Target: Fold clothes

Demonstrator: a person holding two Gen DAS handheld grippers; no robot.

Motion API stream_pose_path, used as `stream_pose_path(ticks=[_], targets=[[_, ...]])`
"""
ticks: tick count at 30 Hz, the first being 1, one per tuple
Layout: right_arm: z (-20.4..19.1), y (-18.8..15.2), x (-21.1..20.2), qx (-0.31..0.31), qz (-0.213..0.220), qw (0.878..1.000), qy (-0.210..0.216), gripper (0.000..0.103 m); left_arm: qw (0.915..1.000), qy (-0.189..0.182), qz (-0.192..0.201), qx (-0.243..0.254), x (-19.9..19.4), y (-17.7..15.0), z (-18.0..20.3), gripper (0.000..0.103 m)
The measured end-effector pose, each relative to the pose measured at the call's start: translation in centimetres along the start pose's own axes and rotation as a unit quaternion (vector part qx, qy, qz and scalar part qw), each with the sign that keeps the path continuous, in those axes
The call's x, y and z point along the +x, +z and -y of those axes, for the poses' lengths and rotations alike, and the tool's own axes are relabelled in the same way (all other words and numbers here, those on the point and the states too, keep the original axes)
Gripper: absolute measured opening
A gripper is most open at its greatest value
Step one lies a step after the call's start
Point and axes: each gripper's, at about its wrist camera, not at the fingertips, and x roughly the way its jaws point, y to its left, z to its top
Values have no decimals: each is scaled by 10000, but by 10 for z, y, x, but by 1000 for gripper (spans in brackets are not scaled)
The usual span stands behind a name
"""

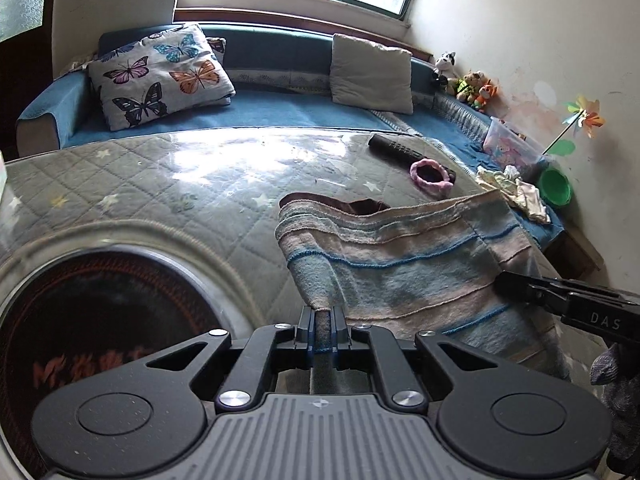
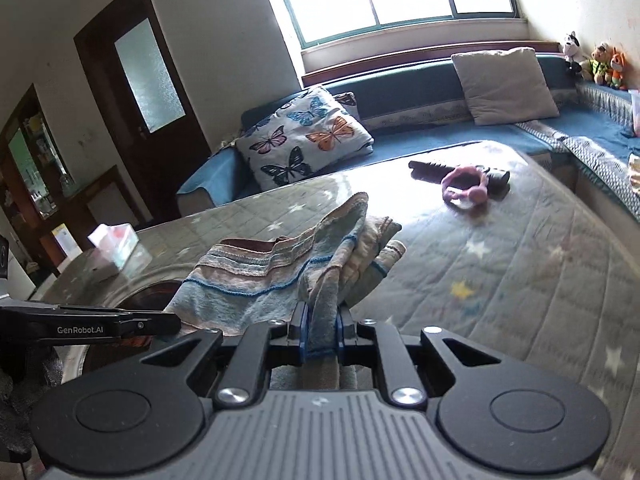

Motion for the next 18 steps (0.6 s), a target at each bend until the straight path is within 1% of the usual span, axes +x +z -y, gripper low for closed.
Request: stream_pose_path(ticks=[4, 8, 11, 12, 14, 18], targets=[[15, 11, 20, -23, -60, 9999, -87, 12, 10000, 54, -35, 0, 15, 7, 1, 8], [22, 14, 35, -53, -110, 9998, -137, 12, 9999, 129, -69, 31, 26, 11, 1, 8], [29, 12, 49, -33, -220, 9994, -247, 15, 9997, 176, -174, -44, 33, 10, -3, 9], [32, 11, 50, 6, -240, 9993, -298, 20, 9997, 176, -182, -45, 33, 9, -4, 12], [38, 8, 51, 80, -266, 9989, -381, 20, 9996, 225, -164, -8, 30, 7, -5, 12], [40, 6, 31, 79, -125, 9992, -360, 20, 9995, 297, -8, 67, 15, 5, -4, 12]])
